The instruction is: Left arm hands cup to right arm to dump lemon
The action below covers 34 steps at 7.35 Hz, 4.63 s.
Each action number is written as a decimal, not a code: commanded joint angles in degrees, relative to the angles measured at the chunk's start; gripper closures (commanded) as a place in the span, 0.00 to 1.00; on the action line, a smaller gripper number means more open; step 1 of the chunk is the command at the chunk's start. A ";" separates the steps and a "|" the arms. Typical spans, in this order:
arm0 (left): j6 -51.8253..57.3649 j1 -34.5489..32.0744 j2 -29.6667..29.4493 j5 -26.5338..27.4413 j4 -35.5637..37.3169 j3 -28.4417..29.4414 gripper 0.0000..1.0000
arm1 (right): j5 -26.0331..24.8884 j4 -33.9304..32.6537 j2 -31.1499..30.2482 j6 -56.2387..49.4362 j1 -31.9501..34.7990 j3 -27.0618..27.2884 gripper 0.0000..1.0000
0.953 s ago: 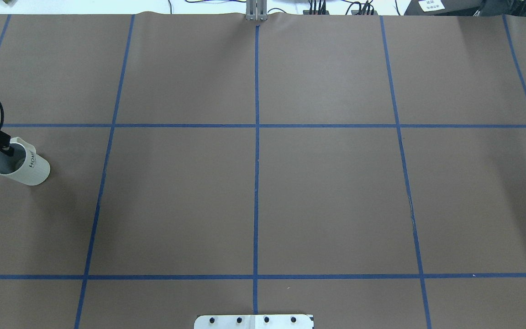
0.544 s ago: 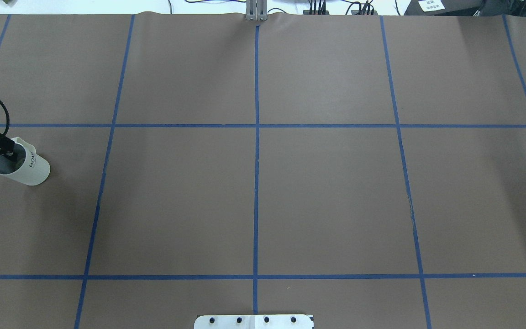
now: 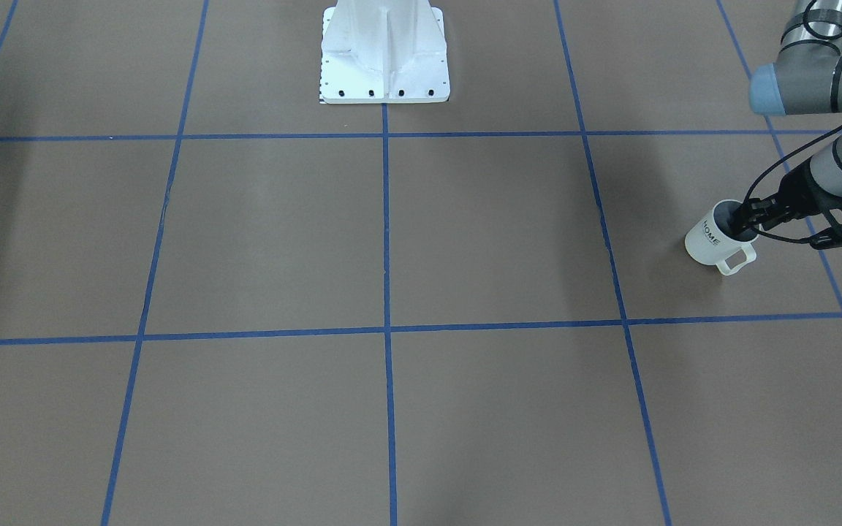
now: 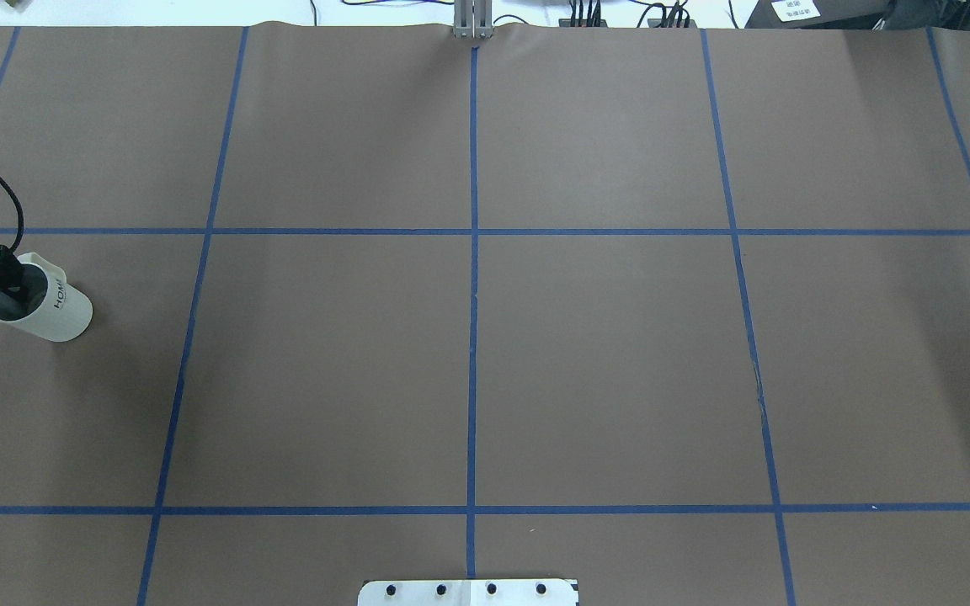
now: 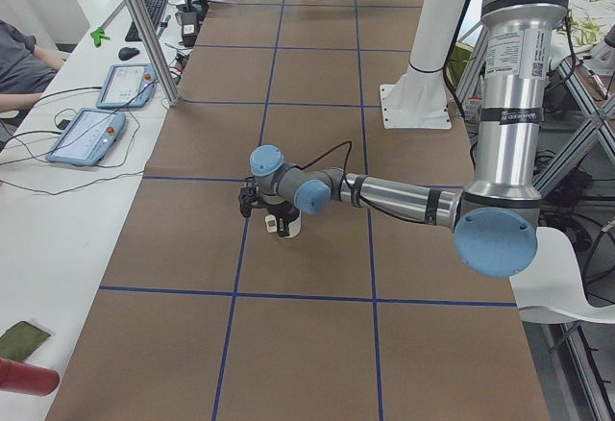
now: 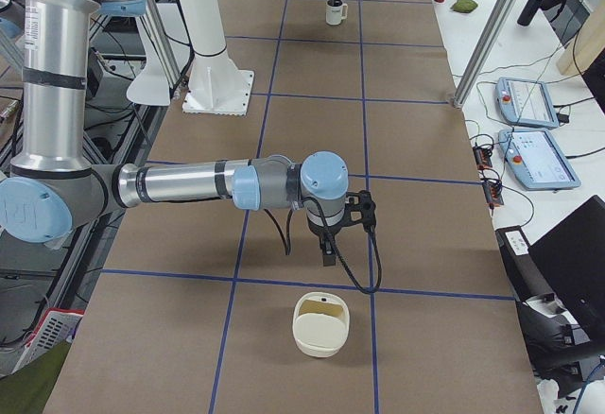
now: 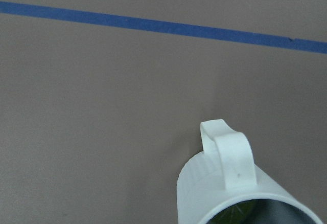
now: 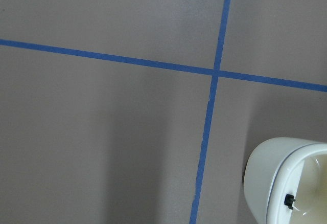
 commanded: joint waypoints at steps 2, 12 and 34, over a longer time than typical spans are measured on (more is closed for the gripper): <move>-0.35 0.01 -0.92 -0.88 1.09 -0.59 1.00 | 0.40 0.21 1.12 1.88 -0.09 0.28 0.00; -14.11 -2.12 -43.86 -5.46 40.30 4.65 1.00 | -7.82 4.86 22.01 25.72 -20.17 1.25 0.01; -47.82 10.65 -63.09 -10.26 5.85 32.56 1.00 | -57.08 49.35 31.96 36.18 -59.32 -3.84 0.01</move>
